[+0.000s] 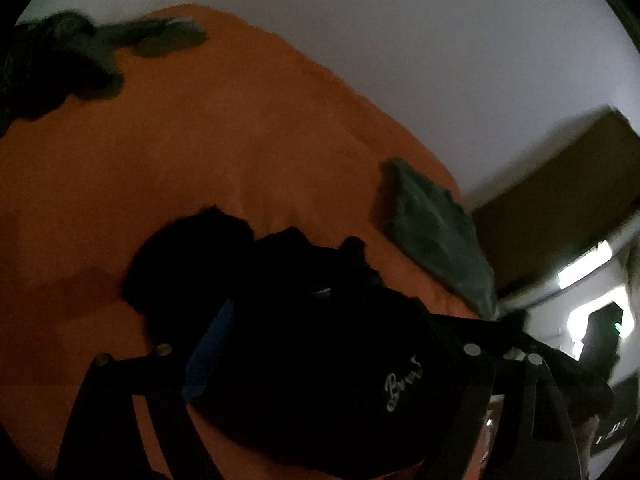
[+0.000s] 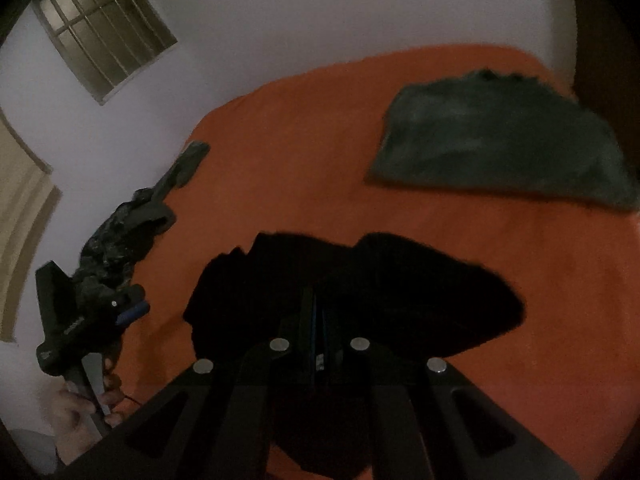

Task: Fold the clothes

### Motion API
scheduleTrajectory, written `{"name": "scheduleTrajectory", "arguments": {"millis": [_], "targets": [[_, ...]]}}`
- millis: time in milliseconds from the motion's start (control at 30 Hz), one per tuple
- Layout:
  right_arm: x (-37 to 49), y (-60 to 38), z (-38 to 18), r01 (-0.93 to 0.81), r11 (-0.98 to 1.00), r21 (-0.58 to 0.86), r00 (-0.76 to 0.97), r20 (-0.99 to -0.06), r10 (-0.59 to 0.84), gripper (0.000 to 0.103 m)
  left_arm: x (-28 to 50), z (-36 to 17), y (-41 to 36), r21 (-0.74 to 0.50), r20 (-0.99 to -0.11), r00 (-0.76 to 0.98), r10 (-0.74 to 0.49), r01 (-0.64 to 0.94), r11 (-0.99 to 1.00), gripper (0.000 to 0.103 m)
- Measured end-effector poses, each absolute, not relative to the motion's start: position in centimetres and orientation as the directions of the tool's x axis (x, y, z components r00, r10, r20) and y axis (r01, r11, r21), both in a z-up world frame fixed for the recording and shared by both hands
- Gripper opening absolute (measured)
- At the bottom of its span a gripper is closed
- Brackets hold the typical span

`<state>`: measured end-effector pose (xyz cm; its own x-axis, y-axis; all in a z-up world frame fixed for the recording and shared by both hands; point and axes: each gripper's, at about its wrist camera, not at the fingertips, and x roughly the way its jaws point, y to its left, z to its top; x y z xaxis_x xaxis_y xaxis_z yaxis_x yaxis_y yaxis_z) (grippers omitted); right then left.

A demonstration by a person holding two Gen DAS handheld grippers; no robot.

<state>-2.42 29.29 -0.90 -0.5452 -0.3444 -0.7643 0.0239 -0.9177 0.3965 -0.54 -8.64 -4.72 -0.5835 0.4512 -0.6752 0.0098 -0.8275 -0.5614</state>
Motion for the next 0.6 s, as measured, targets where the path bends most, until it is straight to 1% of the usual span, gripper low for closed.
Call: {"name": "scheduleTrajectory", "arguments": {"millis": [100, 167, 200, 233, 267, 300, 333, 367, 400, 467, 533, 600], "targets": [[-2.9, 29.7, -4.3, 0.017, -0.847, 0.531, -0.541, -0.708, -0.454, 0.004, -1.1, -3.4, -8.2, -0.516, -0.687, -0.585, 0.431, -0.024, -0.856, 0.086], [-3.0, 30.2, -6.0, -0.023, -0.843, 0.537, -0.558, -0.707, -0.435, 0.01, -1.5, -2.6, -8.5, -0.469, -0.73, -0.563, 0.388, -0.001, -0.883, 0.086], [-2.9, 30.3, -6.8, -0.046, -0.86, 0.508, -0.554, -0.729, -0.401, 0.017, -1.7, -2.8, -8.7, -0.472, -0.735, -0.555, 0.388, 0.009, -0.881, 0.086], [-2.8, 30.5, -7.8, -0.079, -0.898, 0.432, -0.538, -0.777, -0.327, 0.033, -1.9, -3.0, -9.0, -0.476, -0.74, -0.548, 0.389, 0.019, -0.879, 0.086], [-2.7, 30.4, -8.3, -0.093, -0.921, 0.378, -0.525, -0.805, -0.278, 0.043, -2.0, -3.4, -9.3, -0.489, -0.738, -0.547, 0.396, 0.029, -0.872, 0.086], [-2.5, 30.5, -8.8, -0.108, -0.946, 0.306, -0.51, -0.834, -0.211, 0.072, -2.6, -4.0, -9.8, -0.497, -0.741, -0.545, 0.391, 0.055, -0.866, 0.086], [-2.3, 30.6, -9.3, -0.122, -0.966, 0.23, -0.494, -0.858, -0.142, 0.091, -2.8, -4.4, -10.3, -0.505, -0.748, -0.539, 0.388, 0.082, -0.859, 0.086], [-2.1, 30.9, -9.6, -0.136, -0.977, 0.163, -0.487, -0.87, -0.078, 0.094, -3.0, -4.8, -10.8, -0.513, -0.753, -0.532, 0.387, 0.107, -0.852, 0.086], [-1.6, 31.2, -9.5, -0.152, -0.985, 0.087, -0.491, -0.871, -0.001, 0.094, -3.1, -5.2, -11.4, -0.532, -0.746, -0.532, 0.401, 0.114, -0.839, 0.086], [-1.1, 31.3, -9.0, -0.156, -0.987, 0.025, -0.514, -0.856, 0.06, 0.094, -3.6, -5.8, -11.7, -0.526, -0.753, -0.526, 0.396, 0.119, -0.842, 0.086], [-0.8, 31.4, -8.3, -0.153, -0.988, 0.013, -0.532, -0.843, 0.071, 0.094, -3.9, -6.3, -11.9, -0.474, -0.791, -0.503, 0.349, 0.144, -0.869, 0.086], [-0.7, 31.4, -8.1, -0.145, -0.988, 0.046, -0.529, -0.848, 0.038, 0.094, -3.9, -6.5, -11.9, -0.452, -0.801, -0.496, 0.336, 0.132, -0.882, 0.086]]}}
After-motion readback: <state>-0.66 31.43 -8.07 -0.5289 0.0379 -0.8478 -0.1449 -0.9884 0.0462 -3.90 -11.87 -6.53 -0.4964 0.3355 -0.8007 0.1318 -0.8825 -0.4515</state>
